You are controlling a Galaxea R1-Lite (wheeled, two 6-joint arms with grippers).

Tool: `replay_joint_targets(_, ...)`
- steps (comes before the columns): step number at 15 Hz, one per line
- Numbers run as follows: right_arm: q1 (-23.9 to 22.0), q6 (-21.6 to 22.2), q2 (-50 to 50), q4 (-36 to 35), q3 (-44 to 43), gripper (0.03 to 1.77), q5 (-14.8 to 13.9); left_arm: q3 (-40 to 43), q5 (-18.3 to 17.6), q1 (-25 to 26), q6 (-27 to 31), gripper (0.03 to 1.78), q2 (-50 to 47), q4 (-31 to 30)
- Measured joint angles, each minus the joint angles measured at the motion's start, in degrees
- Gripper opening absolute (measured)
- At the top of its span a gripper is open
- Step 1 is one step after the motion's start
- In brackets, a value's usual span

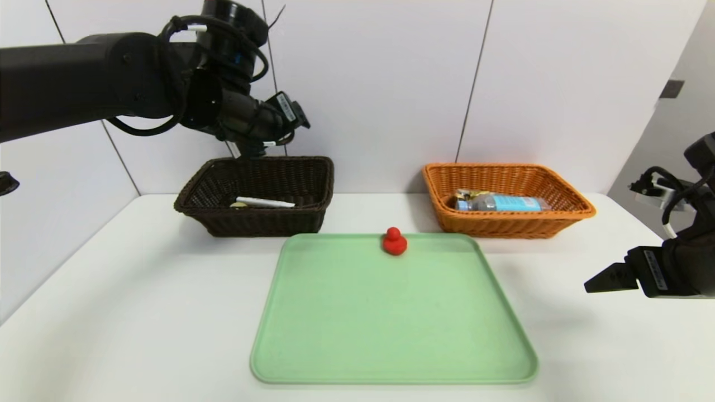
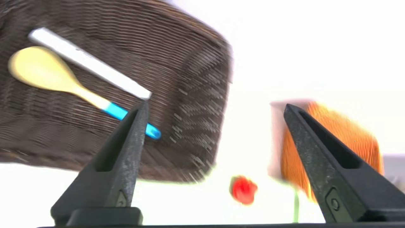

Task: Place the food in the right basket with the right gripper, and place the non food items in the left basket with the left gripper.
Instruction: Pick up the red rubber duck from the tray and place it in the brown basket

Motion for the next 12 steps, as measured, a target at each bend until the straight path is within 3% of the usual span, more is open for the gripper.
replay_joint_targets(5, -0.05, -0.04, -0.2, -0.01, 0.11, 1.71, -0.1, 2.36, 11.46, -13.02, 13.84, 1.61, -2.62, -3.36)
replay_joint_targets(12, -0.22, 0.05, -0.3, -0.11, 1.12, 1.71, 0.17, 9.37, 14.1, -26.16, 15.14, 1.67, -0.99, -7.28)
